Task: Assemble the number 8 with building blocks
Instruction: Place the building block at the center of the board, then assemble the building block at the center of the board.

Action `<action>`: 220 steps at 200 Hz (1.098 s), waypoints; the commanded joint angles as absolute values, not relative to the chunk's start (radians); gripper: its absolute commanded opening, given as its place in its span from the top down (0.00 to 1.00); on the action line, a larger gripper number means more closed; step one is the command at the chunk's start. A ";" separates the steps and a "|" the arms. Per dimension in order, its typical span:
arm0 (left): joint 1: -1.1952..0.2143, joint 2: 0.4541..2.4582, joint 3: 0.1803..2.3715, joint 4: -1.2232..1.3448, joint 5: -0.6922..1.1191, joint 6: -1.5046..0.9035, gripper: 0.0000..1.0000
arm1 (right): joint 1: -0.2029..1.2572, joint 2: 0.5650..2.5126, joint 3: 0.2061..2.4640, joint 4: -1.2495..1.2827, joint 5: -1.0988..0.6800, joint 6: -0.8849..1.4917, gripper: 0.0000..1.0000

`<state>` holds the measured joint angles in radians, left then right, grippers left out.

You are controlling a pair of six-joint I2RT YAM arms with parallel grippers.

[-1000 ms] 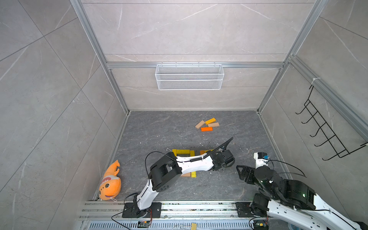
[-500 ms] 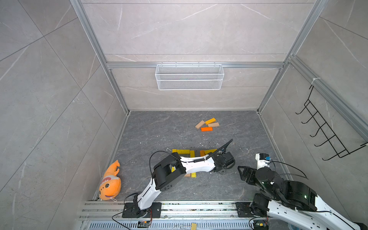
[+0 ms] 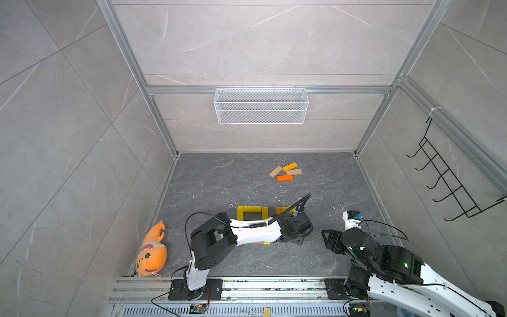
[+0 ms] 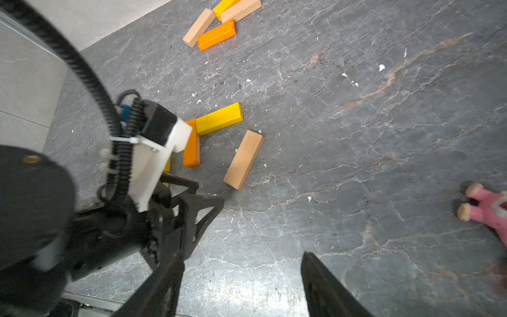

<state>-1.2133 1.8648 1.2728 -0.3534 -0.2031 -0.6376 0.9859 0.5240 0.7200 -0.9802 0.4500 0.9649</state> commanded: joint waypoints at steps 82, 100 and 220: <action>-1.212 1.400 0.957 -0.266 -0.236 -0.448 0.01 | 0.969 1.039 0.771 -0.700 0.411 0.935 0.36; -1.212 1.318 0.879 -0.241 -0.218 -0.445 0.00 | 0.940 1.098 0.768 -0.651 0.374 0.920 0.37; -1.207 1.160 0.714 -0.155 -0.254 -0.445 0.01 | 0.718 1.396 0.736 -0.428 0.219 0.813 0.44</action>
